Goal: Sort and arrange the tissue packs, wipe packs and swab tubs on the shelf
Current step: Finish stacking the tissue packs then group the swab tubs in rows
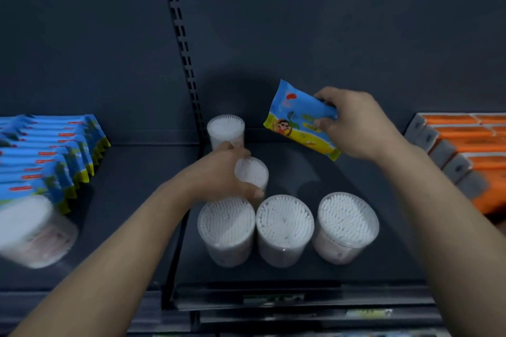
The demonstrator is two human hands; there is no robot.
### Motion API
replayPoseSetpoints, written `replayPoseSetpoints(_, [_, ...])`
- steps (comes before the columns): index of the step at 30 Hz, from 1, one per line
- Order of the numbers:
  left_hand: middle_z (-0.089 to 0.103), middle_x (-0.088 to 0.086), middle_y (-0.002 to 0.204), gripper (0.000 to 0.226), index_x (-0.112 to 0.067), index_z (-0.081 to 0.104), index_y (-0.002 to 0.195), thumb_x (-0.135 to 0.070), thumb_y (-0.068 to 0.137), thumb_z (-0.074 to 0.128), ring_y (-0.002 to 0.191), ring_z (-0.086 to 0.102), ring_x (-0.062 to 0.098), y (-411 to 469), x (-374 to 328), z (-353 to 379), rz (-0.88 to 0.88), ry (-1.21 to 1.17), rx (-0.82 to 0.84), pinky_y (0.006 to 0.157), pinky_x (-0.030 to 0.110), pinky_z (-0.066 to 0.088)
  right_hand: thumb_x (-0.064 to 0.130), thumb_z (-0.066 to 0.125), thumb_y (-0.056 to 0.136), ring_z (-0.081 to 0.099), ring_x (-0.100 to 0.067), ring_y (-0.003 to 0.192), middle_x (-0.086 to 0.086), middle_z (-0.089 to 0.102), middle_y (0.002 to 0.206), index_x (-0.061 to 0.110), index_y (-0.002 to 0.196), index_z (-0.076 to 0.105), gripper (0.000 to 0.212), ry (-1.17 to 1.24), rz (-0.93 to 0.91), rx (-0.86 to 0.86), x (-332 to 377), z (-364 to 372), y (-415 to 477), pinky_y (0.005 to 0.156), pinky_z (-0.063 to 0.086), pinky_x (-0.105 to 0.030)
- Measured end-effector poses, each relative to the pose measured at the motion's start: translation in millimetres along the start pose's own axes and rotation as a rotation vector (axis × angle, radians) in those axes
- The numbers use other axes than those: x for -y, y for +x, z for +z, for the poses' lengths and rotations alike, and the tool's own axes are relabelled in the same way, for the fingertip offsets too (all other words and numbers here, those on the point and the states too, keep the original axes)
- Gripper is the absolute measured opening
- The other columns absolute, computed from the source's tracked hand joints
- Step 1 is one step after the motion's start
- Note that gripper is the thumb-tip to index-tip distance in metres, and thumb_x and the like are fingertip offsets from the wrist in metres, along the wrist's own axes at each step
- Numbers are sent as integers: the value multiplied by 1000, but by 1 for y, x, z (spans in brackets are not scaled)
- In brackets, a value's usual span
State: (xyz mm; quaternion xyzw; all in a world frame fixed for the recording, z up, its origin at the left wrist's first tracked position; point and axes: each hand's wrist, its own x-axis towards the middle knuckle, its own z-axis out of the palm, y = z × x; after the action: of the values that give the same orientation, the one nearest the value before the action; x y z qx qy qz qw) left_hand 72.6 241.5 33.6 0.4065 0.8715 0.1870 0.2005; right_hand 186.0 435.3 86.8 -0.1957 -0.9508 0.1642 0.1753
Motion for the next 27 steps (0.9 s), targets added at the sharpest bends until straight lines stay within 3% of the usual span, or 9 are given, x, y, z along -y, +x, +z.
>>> replayPoseSetpoints(3, [38, -3, 140, 72, -21, 39, 138, -47, 78, 67, 121, 43, 13, -5, -1, -4, 8, -19, -51, 94, 22, 35, 14, 59, 82, 60, -28, 90, -3, 66, 100, 25, 107, 58, 28, 15, -19, -6, 4, -3, 0, 77, 51, -41])
replayPoseSetpoints(6, [53, -3, 121, 52, -21, 50, 129, -36, 82, 66, 101, 53, 9, -18, 0, -12, -13, -63, -271, 83, 21, 40, 16, 59, 83, 60, -26, 88, 0, 65, 100, 26, 108, 59, 27, 49, -62, 3, 12, -3, 5, 77, 52, -41])
replayPoseSetpoints(12, [62, 2, 98, 32, -15, 62, 110, -23, 81, 69, 86, 58, 16, -74, 31, -30, -133, 9, -624, 83, 29, 46, 16, 63, 82, 60, -25, 91, -2, 66, 104, 24, 110, 61, 30, 103, -257, 51, 55, 23, 19, 80, 51, -39])
replayPoseSetpoints(17, [61, -2, 95, 29, -12, 64, 108, -20, 80, 69, 80, 54, 13, -124, 65, -38, -260, 58, -729, 72, 16, 36, 15, 63, 81, 61, -24, 90, -1, 67, 99, 23, 106, 63, 27, 162, -395, 125, 114, 44, 20, 80, 51, -41])
replayPoseSetpoints(21, [63, 2, 94, 27, -13, 64, 106, -19, 81, 69, 86, 61, 21, -164, 97, -47, -339, 34, -787, 84, 32, 47, 17, 63, 82, 61, -21, 88, 1, 67, 98, 26, 106, 62, 26, 198, -460, 139, 166, 60, 17, 79, 52, -39])
replayPoseSetpoints(27, [63, -1, 97, 28, -16, 63, 109, -18, 81, 68, 85, 59, 17, -225, 166, -70, -390, 30, -834, 84, 32, 47, 18, 63, 82, 60, -23, 90, 0, 66, 102, 25, 107, 62, 26, 218, -512, 125, 260, 93, 4, 79, 51, -41])
